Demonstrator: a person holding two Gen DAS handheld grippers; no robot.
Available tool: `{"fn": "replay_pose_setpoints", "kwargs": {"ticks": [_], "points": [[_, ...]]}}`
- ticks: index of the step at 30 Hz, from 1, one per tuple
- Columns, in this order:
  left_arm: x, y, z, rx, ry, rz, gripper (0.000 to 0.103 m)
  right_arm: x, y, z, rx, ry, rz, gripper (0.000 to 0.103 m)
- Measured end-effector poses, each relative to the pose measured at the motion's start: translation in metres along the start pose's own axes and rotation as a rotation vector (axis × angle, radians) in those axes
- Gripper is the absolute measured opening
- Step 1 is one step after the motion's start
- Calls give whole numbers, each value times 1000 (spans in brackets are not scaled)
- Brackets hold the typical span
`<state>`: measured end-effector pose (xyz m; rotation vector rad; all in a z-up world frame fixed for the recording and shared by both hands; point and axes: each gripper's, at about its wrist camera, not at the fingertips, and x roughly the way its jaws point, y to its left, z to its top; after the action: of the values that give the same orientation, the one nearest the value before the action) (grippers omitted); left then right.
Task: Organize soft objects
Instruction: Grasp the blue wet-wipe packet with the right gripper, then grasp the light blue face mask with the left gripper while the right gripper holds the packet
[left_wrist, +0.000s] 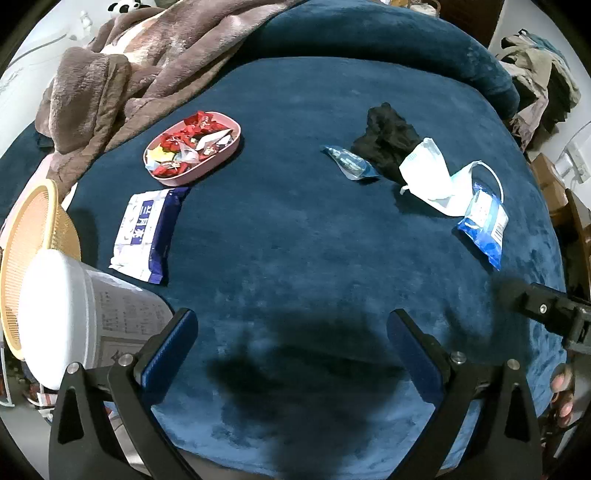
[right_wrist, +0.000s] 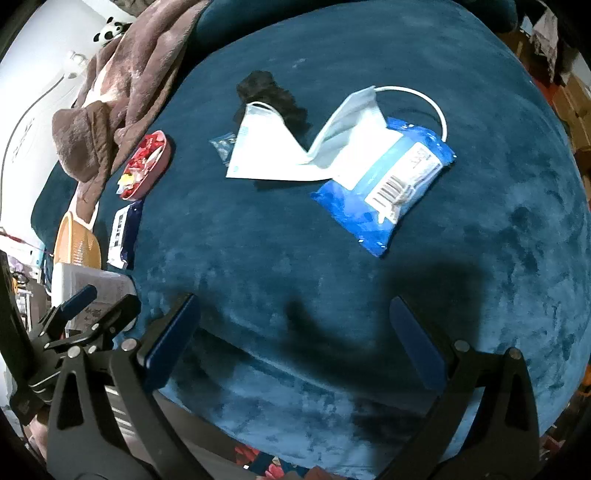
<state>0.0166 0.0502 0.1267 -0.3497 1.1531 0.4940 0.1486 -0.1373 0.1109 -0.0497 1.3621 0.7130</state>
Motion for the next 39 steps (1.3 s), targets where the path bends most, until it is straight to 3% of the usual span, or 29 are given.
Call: {"fn": "replay_pose_setpoints", "kwargs": {"ticks": [18,24,28,33,34,35,39], "points": [[25,-4,-4,-5,46,-44,102,13,-54,28,123,-27,-89,103],[32,0,-3,-13,59,-53,102,28,-60,61,218,-66,-194,103],[35,3,0,-21,64,-66,102,48,-62,75,269,-40,-239,101],[42,8,2,-24,79,-73,102,63,-61,76,274,-11,-233,84],[44,10,2,-28,83,-74,102,63,-59,76,257,-13,-227,67],[46,11,3,-32,86,-75,102,62,-56,75,237,-12,-218,63],[53,11,8,-41,96,-92,102,53,-49,64,171,-12,-196,60]]}}
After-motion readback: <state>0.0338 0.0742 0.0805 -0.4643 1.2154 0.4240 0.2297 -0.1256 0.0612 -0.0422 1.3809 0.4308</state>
